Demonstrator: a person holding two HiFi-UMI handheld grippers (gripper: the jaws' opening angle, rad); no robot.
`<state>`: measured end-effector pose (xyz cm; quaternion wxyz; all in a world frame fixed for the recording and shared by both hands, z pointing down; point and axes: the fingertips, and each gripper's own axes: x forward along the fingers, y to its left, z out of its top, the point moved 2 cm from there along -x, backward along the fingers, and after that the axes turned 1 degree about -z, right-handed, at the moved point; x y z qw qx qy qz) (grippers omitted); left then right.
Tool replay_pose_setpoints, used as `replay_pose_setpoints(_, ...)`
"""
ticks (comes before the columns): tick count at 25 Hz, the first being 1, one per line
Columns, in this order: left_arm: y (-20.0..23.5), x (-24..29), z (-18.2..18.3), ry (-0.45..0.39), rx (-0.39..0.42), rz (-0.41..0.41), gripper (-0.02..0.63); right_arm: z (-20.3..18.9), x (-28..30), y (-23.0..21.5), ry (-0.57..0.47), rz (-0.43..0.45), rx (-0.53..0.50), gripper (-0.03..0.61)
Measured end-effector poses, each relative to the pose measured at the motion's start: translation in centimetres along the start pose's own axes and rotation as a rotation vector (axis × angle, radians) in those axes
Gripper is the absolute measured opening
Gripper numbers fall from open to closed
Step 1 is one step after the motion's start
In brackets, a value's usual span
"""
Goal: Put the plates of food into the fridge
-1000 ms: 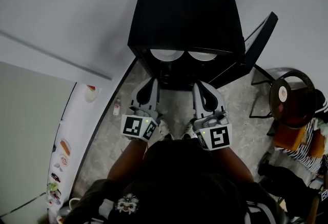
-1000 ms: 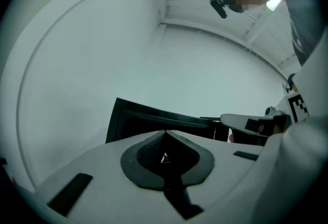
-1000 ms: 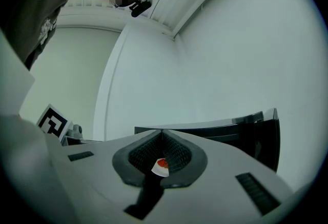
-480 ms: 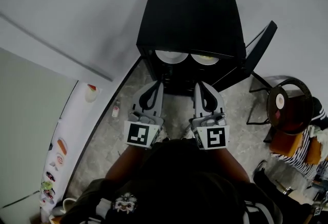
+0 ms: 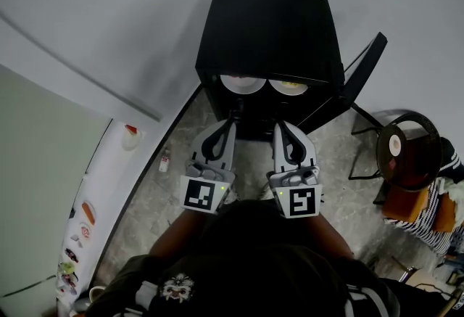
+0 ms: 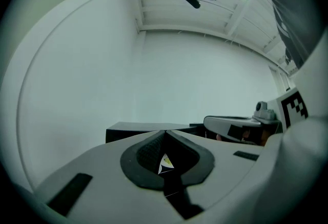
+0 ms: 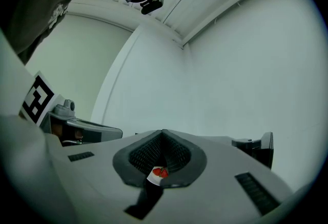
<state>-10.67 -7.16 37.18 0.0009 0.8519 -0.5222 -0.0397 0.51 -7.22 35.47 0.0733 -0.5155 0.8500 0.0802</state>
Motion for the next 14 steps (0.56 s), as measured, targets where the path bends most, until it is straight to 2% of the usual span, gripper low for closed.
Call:
replay_pose_setpoints(9, -0.5, 0.6, 0.2, -0.001, -0.055, -0.013, 0.021, 0.2, -0.8, -0.9, 0.006, -0.024, -0.02, 0.023)
replay_pose_setpoints(14, -0.6, 0.9, -0.6, 0.009, -0.014, -0.019, 0.021, -0.1, -0.8, -1.3, 0.021, -0.017, -0.027, 0.023)
